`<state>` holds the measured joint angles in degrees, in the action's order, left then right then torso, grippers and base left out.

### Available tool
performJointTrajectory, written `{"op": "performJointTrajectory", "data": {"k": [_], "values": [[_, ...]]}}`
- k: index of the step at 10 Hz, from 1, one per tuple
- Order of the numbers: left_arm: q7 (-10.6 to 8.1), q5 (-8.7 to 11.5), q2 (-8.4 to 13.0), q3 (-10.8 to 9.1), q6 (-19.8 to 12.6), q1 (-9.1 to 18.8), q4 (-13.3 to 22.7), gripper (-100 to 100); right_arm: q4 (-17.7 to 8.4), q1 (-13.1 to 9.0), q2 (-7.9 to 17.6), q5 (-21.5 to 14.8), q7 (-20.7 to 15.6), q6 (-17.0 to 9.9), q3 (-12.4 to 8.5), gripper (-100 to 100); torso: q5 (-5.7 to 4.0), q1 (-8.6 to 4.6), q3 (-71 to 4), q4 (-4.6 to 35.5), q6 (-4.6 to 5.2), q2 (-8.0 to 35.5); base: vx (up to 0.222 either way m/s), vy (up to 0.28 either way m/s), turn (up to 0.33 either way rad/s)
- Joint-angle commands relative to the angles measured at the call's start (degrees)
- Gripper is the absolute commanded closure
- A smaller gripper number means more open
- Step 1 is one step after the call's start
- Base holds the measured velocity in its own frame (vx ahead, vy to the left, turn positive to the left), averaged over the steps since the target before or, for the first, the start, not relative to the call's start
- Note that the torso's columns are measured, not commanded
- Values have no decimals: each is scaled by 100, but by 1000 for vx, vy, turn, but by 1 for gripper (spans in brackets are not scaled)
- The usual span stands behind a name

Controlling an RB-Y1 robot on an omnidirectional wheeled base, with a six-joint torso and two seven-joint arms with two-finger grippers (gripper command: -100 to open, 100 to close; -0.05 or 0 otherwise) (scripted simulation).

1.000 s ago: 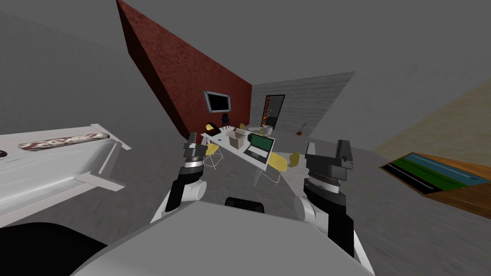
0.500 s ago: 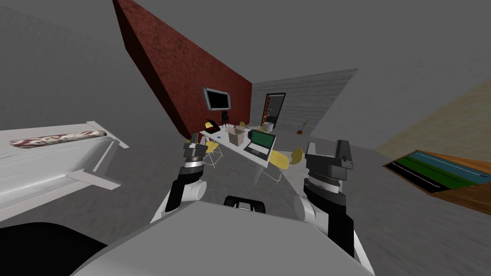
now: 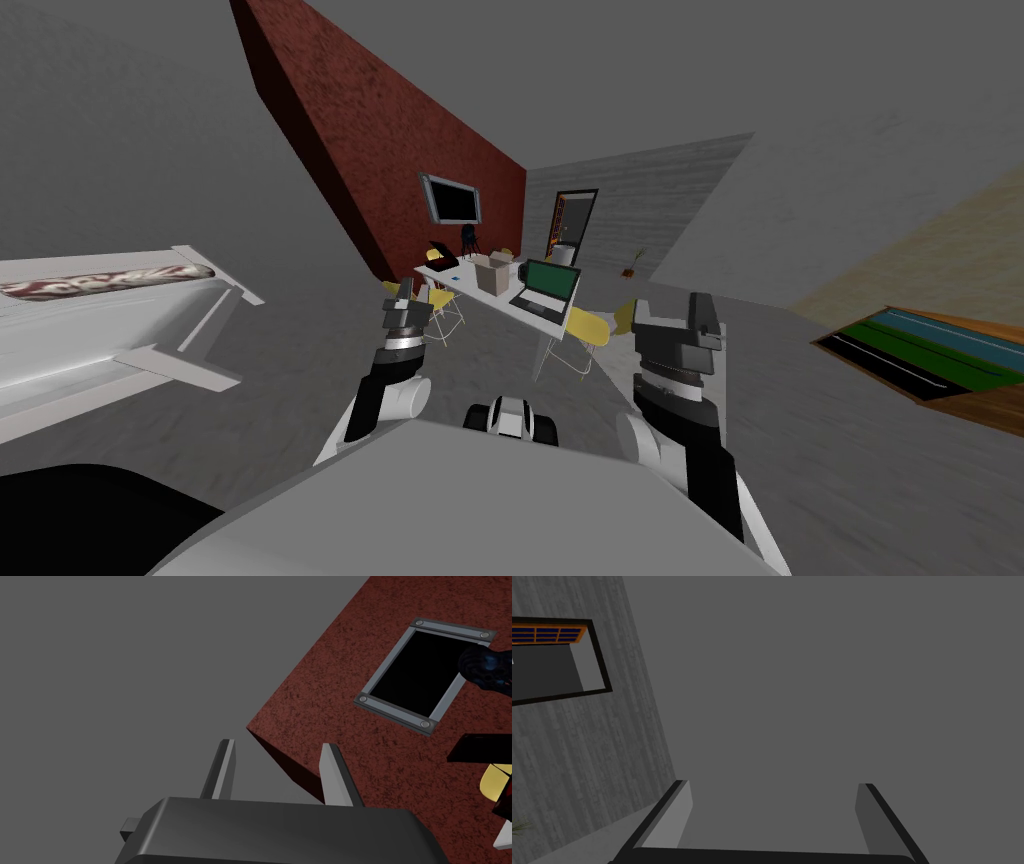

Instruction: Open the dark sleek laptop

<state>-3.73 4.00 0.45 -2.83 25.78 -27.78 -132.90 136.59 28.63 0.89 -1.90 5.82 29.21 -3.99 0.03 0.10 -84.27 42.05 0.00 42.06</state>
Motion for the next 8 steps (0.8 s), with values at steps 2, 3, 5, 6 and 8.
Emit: {"op": "performJointTrajectory", "data": {"k": [2,3,5,6,8], "values": [[0,0,-1,0,0,0,0,0,-143,50,512,-180,-68,-337,-34,-100,1,5,-32,21,0,16,20,82,8],[0,0,0,0,0,0,0,0,-224,88,709,-275,-102,-497,-52,-100,-2,-9,-31,23,0,21,31,51,10],[0,0,0,0,0,0,0,0,-409,180,1069,-503,-184,-856,-96,-100,-3,-8,-29,24,0,24,22,99,21],[0,0,-1,1,0,0,0,0,-511,234,1255,-633,-231,-1017,-122,-100,0,3,-29,24,0,24,39,148,16],[0,0,-1,1,0,0,0,0,-617,292,1507,-772,-281,-1243,-149,-100,-1,-10,-30,24,0,24,22,100,10]]}}
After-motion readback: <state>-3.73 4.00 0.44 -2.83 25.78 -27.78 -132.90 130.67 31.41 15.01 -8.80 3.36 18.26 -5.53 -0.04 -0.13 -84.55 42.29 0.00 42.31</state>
